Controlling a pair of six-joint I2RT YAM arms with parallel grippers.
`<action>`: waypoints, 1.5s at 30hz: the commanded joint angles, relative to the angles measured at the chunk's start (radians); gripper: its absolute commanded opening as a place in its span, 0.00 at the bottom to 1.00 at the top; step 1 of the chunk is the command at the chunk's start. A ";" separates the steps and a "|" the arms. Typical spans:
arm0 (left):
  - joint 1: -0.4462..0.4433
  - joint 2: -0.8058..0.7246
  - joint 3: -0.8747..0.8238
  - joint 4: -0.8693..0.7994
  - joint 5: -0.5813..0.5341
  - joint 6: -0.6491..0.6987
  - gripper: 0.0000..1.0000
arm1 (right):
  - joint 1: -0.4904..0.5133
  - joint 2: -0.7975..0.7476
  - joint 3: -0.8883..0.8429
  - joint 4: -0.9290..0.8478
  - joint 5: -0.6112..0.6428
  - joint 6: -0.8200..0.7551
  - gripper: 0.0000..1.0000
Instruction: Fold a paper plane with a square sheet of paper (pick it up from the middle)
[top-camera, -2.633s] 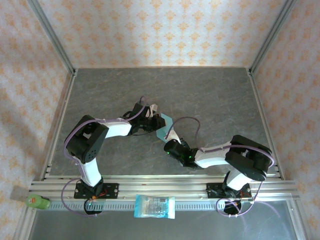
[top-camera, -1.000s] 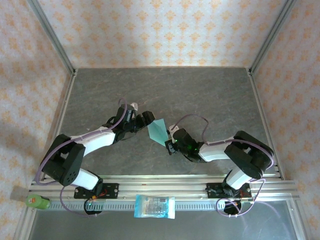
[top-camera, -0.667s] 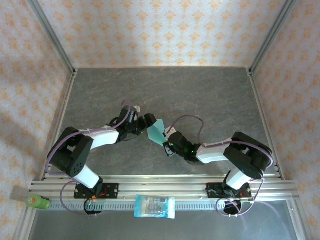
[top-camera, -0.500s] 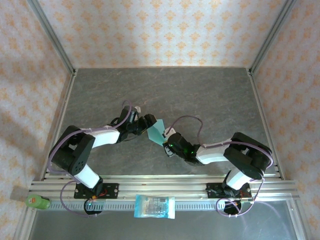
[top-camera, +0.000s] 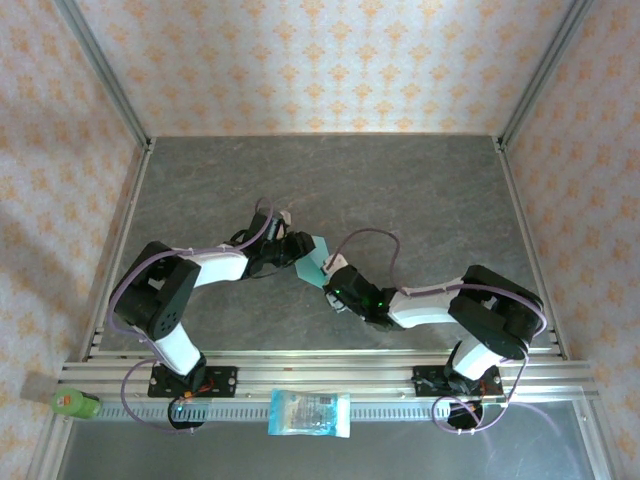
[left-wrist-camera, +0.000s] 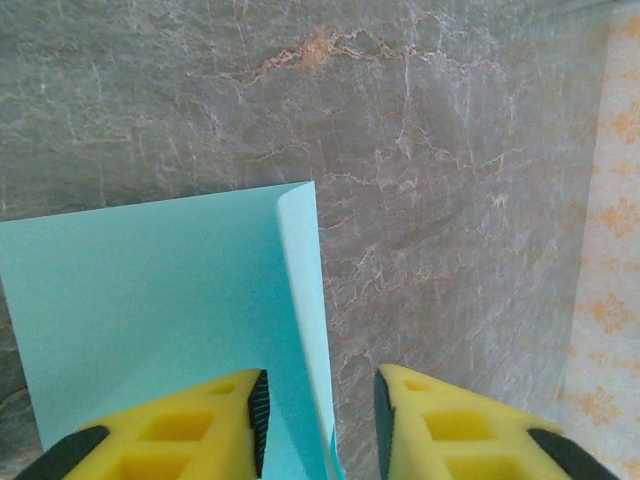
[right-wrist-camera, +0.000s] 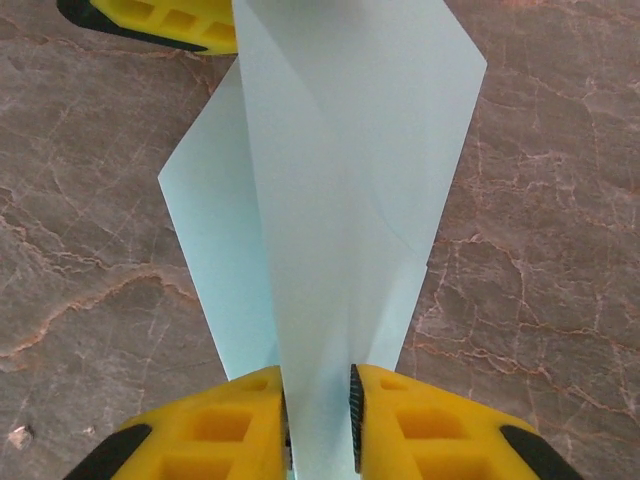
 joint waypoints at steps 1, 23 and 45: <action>-0.006 0.015 0.032 -0.033 0.010 0.014 0.33 | 0.007 -0.023 0.025 -0.050 0.066 -0.005 0.22; -0.018 0.032 0.056 -0.040 0.005 0.014 0.23 | 0.017 -0.022 0.042 -0.100 0.055 0.028 0.13; -0.026 0.043 0.065 -0.043 0.006 0.012 0.19 | 0.018 -0.024 0.057 -0.125 0.065 0.037 0.13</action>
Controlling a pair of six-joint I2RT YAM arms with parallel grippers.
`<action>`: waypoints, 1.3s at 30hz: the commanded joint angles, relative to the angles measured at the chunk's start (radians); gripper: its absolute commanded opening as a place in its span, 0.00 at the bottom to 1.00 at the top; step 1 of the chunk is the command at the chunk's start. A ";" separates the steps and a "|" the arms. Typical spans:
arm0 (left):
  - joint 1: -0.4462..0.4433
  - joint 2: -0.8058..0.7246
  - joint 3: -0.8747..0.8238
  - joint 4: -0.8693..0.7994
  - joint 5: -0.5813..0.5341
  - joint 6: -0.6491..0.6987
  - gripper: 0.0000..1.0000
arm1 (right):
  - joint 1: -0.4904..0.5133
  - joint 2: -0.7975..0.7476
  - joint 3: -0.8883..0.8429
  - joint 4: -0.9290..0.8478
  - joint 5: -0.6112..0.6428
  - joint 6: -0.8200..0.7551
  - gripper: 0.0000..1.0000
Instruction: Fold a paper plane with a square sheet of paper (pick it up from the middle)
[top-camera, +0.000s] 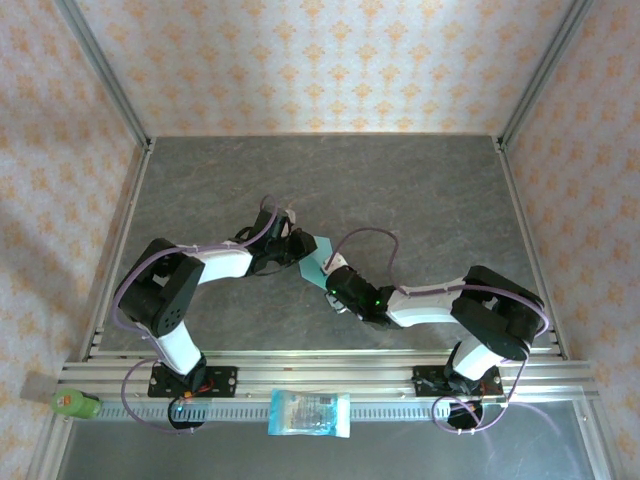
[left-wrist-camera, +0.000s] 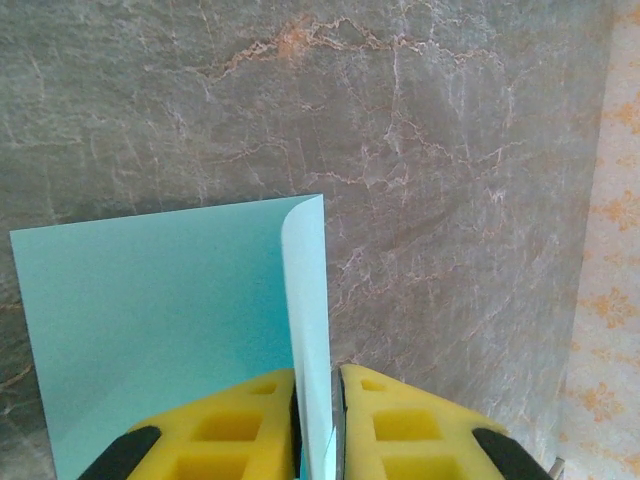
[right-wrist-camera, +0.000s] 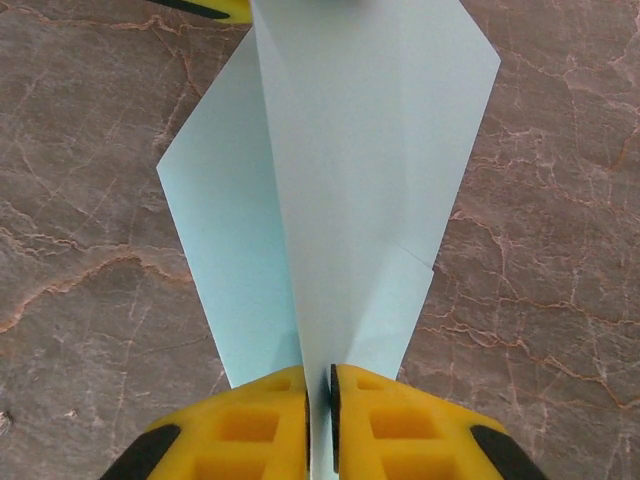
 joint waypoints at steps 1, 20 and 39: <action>-0.007 0.012 0.023 -0.018 0.006 0.012 0.19 | 0.007 -0.014 0.024 -0.021 0.036 0.016 0.12; -0.007 0.007 0.025 -0.018 0.007 0.010 0.19 | 0.006 -0.016 0.007 0.002 0.025 0.028 0.02; 0.049 -0.304 -0.112 -0.135 -0.269 -0.016 0.65 | -0.049 0.044 -0.036 0.125 -0.234 0.127 0.00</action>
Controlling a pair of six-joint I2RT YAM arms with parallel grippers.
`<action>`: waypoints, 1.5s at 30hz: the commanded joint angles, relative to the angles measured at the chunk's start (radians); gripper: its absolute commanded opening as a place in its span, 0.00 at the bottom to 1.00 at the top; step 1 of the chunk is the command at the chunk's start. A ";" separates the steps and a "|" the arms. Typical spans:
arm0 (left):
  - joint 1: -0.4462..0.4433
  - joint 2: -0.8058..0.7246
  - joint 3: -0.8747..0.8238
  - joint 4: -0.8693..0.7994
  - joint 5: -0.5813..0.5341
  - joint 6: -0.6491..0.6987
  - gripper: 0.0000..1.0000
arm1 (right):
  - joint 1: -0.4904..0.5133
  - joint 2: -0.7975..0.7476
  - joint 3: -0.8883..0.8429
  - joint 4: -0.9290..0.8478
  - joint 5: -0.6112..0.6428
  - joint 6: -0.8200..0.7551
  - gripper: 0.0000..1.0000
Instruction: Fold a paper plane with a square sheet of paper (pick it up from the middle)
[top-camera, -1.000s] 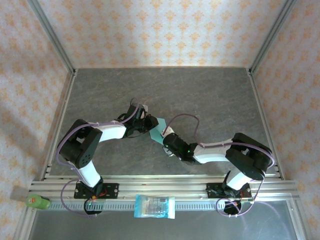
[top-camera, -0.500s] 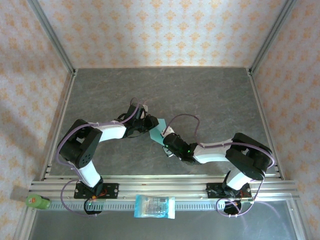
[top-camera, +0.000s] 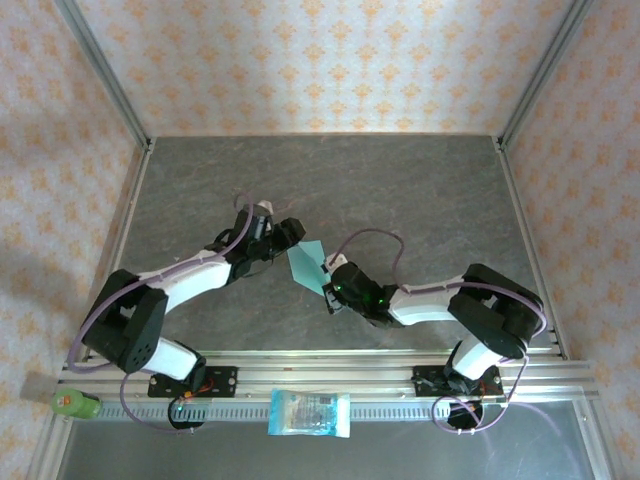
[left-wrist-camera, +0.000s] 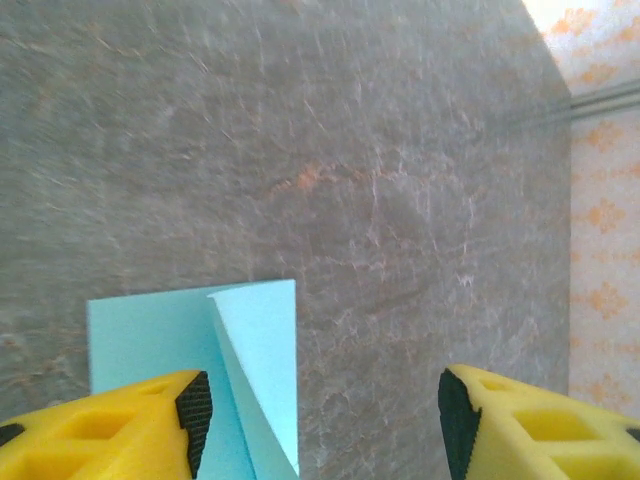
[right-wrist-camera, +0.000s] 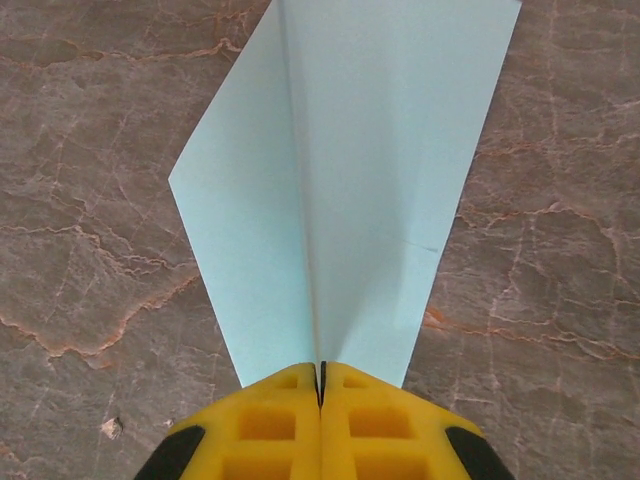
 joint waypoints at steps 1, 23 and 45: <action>0.015 -0.046 -0.031 -0.051 -0.071 -0.013 0.65 | -0.004 0.039 -0.003 0.012 -0.035 0.017 0.00; 0.017 -0.110 -0.139 0.066 0.047 0.004 0.36 | -0.196 0.157 0.035 0.134 -0.655 0.278 0.00; -0.049 0.085 -0.199 0.359 0.241 -0.056 0.14 | -0.268 0.245 0.032 0.202 -0.792 0.423 0.00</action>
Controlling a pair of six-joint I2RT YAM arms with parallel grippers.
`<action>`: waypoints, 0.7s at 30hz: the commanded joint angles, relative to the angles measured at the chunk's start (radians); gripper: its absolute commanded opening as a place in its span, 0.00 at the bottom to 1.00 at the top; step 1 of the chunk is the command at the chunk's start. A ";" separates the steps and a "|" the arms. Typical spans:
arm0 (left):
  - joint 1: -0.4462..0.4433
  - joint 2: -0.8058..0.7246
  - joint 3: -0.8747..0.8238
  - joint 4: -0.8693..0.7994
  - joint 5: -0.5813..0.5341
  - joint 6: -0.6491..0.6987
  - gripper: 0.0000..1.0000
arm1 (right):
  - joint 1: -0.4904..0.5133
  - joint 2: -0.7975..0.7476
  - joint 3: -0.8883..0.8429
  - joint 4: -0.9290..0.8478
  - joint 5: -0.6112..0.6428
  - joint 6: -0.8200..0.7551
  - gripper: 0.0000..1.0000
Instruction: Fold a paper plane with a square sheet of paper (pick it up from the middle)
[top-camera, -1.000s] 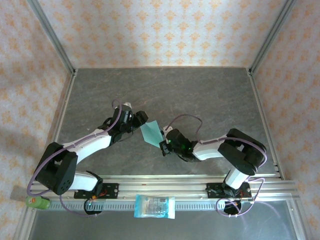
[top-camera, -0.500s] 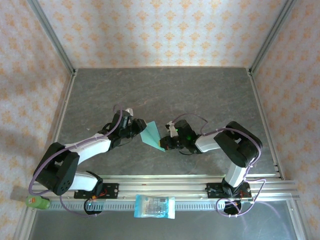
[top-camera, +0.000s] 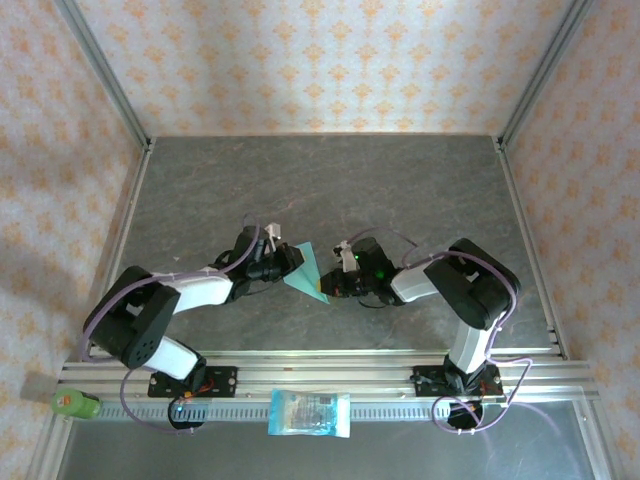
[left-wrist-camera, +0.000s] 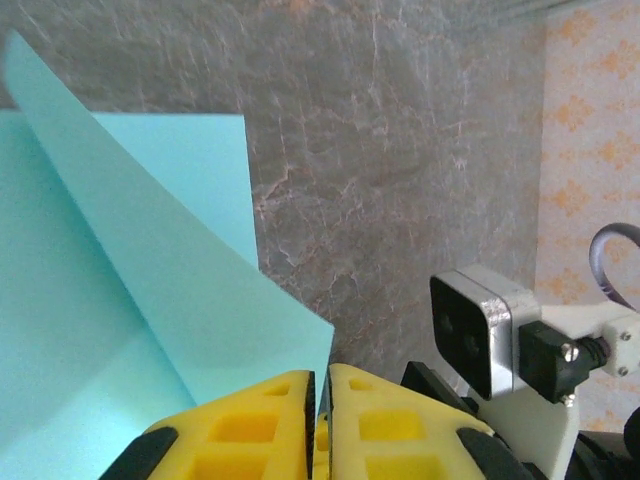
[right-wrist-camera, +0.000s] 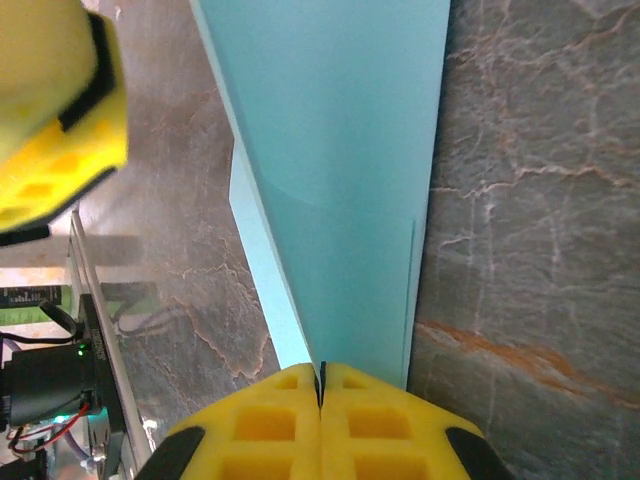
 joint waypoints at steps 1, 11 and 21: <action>-0.017 0.039 -0.009 0.098 0.034 -0.023 0.13 | 0.012 0.051 0.008 -0.016 -0.049 0.041 0.00; -0.026 0.080 -0.024 0.132 0.000 -0.051 0.11 | 0.003 0.076 0.021 -0.024 -0.097 0.062 0.00; -0.036 0.136 -0.002 0.069 -0.075 -0.058 0.08 | -0.004 0.084 0.008 -0.017 -0.093 0.079 0.01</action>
